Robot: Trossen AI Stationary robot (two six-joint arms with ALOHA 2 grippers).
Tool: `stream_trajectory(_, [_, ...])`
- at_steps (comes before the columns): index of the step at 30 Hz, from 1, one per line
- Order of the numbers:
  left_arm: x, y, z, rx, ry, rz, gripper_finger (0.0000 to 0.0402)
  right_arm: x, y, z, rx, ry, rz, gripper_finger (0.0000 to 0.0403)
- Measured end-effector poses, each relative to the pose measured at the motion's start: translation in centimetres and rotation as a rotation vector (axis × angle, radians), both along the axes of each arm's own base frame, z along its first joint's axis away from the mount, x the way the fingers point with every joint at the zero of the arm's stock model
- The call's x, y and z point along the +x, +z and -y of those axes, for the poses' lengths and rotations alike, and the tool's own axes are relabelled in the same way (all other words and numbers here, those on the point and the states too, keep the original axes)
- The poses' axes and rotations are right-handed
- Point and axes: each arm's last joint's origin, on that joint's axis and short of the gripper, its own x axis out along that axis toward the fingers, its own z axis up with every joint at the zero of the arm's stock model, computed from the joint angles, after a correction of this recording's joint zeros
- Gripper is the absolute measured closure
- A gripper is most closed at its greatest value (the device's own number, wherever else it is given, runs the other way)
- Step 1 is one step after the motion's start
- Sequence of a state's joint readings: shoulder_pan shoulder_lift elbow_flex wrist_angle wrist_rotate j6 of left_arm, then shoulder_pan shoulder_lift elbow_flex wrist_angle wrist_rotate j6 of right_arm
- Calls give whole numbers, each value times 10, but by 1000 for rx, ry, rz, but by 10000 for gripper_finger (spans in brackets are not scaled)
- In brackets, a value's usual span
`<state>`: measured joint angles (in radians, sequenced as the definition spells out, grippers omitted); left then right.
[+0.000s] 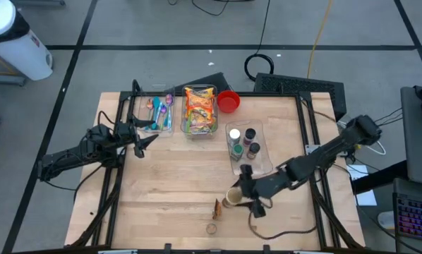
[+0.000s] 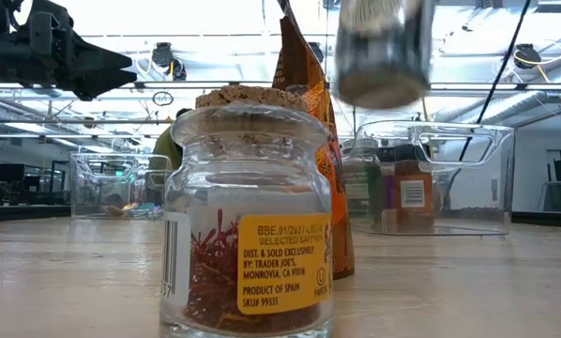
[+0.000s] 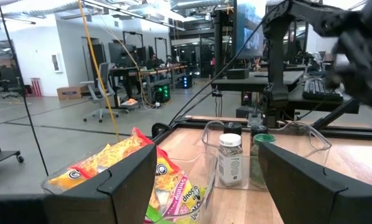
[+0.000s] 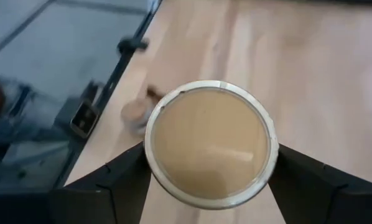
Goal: Pick & Place Food Item
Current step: Put the gold seasoning bottle into the bottom right transparent bin
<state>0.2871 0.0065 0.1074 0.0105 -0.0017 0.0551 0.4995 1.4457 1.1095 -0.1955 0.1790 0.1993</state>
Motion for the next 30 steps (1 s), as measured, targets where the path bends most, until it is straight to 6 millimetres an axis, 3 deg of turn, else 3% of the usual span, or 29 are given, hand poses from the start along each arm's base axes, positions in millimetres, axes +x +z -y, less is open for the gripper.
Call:
stream_trajectory(7, [0,0,0,0,0,0,119,-39,41,27,-34,-176,64,137])
stream_trajectory(12, [0,0,0,0,0,0,119,-67,48,47,-76,-307,43,137])
stream_trajectory(16, [0,0,0,0,0,0,119,-81,31,61,-68,-387,9,137])
stream_trajectory(22, [0,0,0,0,0,0,119,-96,-12,85,-51,-515,-79,137])
stream_trajectory(30, [0,0,0,0,0,0,119,-100,-50,104,-32,-590,-114,137])
